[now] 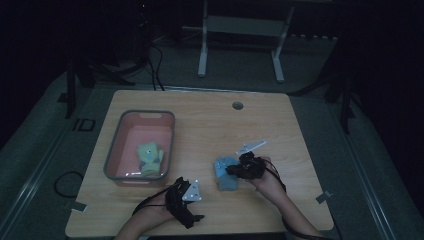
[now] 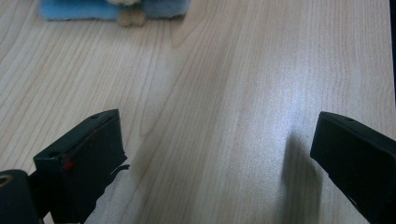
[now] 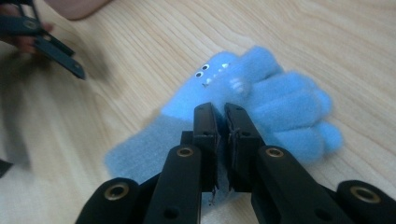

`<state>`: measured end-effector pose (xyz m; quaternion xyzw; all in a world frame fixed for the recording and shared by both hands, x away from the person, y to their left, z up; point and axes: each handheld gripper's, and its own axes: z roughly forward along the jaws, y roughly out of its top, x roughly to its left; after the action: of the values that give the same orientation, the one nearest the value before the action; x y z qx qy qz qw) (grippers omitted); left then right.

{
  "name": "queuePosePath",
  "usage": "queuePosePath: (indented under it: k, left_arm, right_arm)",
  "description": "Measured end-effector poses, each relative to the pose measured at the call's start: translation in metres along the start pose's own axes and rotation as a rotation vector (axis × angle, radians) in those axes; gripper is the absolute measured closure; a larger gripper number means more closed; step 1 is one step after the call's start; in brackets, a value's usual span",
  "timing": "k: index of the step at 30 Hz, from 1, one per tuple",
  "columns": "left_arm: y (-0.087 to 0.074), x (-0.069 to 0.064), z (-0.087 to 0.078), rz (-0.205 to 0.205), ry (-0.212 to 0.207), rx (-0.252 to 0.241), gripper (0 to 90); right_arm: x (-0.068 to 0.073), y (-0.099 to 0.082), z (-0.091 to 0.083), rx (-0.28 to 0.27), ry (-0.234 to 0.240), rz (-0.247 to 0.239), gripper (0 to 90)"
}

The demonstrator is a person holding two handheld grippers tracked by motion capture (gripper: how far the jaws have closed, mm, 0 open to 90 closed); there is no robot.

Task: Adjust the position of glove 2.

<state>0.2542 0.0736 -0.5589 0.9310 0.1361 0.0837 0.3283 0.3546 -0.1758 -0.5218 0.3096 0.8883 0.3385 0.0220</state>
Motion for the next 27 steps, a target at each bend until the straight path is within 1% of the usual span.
queuePosePath:
  k: [2,3,5,8,11,13,14,17,19,21,23,24,25,26,27]
  left_arm:
    - [0.0,0.0,0.0,0.005,0.006,0.002,2.9]
    - [0.0,-0.001,0.0,0.003,0.01,-0.004,2.9]
    - [0.0,0.0,0.0,0.007,0.012,-0.002,3.0]
    - [0.001,0.0,0.0,0.003,0.012,0.0,3.0]
    - [0.002,0.0,0.0,0.007,0.021,0.002,3.0]
    - [0.003,0.0,0.0,0.004,0.017,-0.001,3.0]
    - [0.002,0.0,-0.001,0.001,0.015,0.0,3.0]
    - [0.002,0.001,0.0,-0.009,0.01,-0.001,3.0]
    - [0.002,0.001,-0.001,-0.016,0.014,-0.005,2.9]
    - [0.003,0.002,-0.002,-0.021,0.02,-0.007,3.0]
    - [0.005,0.002,-0.005,-0.022,0.013,-0.019,2.9]
    - [0.006,0.001,-0.006,-0.033,0.009,-0.025,3.0]
    - [0.006,0.001,-0.007,-0.031,0.01,-0.033,2.9]
    - [0.006,0.001,-0.007,-0.031,0.008,-0.034,2.9]
    - [0.006,0.0,-0.006,-0.029,0.004,-0.03,3.0]
  right_arm:
    - [-0.002,-0.002,0.005,0.021,0.006,-0.002,83.3]
    - [-0.002,-0.003,0.007,0.025,0.004,-0.001,83.0]
    - [-0.004,-0.005,0.011,0.03,0.008,-0.005,82.1]
    - [-0.006,-0.005,0.01,0.029,0.016,0.003,80.8]
    - [-0.004,-0.003,0.006,0.026,0.006,-0.008,76.8]
    - [-0.002,-0.001,0.001,0.015,0.002,-0.011,70.4]
    - [-0.002,0.0,-0.002,0.005,-0.009,-0.017,66.6]
    - [-0.003,0.001,-0.012,-0.024,-0.019,-0.019,51.3]
    - [-0.005,0.0,-0.018,-0.04,-0.013,-0.009,41.1]
    - [-0.008,-0.002,-0.023,-0.053,0.005,0.004,29.1]
    - [-0.01,-0.004,-0.027,-0.051,0.017,0.003,23.9]
    - [-0.011,-0.006,-0.028,-0.057,0.021,0.006,21.4]
    - [-0.012,-0.007,-0.03,-0.063,0.035,0.006,18.7]
    - [-0.013,-0.008,-0.031,-0.067,0.043,0.002,17.1]
    - [-0.014,-0.009,-0.033,-0.072,0.039,0.001,15.9]
